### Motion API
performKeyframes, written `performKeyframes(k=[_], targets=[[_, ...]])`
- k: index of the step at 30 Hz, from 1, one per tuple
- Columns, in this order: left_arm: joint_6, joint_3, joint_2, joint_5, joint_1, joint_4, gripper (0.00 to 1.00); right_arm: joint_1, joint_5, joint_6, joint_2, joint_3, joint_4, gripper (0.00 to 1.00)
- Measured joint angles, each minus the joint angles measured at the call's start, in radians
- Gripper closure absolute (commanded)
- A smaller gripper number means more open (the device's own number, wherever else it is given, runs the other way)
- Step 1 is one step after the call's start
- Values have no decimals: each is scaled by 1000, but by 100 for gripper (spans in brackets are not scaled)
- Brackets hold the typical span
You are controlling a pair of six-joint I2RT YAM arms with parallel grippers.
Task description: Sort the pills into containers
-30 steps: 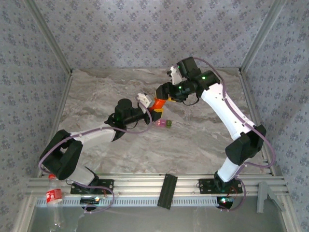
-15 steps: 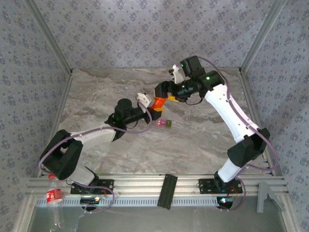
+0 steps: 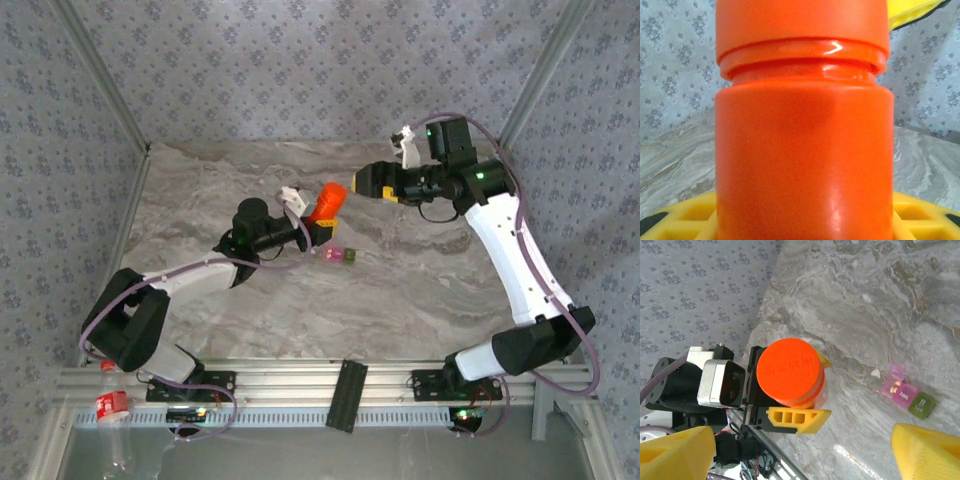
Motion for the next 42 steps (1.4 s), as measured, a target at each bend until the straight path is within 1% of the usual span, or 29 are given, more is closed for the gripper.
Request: performKeyframes(k=[3, 7, 15, 20, 27, 37, 40, 42], targets=[[-4, 29, 0, 43, 1, -12, 100, -2, -18, -19, 34, 41, 7, 8], [-8, 55, 0, 92, 1, -39, 100, 21, -22, -45, 90, 80, 6, 8], [-14, 77, 0, 133, 1, -79, 100, 72, -21, -77, 128, 101, -15, 11], [-14, 82, 0, 140, 1, -102, 100, 79, -17, -94, 134, 101, -31, 16], [-14, 92, 3, 142, 1, -109, 100, 81, -17, -97, 136, 101, -37, 19], [-14, 92, 8, 143, 1, -113, 100, 91, -17, -101, 136, 101, -40, 30], [-15, 92, 8, 142, 1, -114, 100, 94, -17, -103, 136, 101, -40, 30], [-15, 92, 9, 143, 1, -114, 100, 96, -17, -104, 136, 101, -40, 26]])
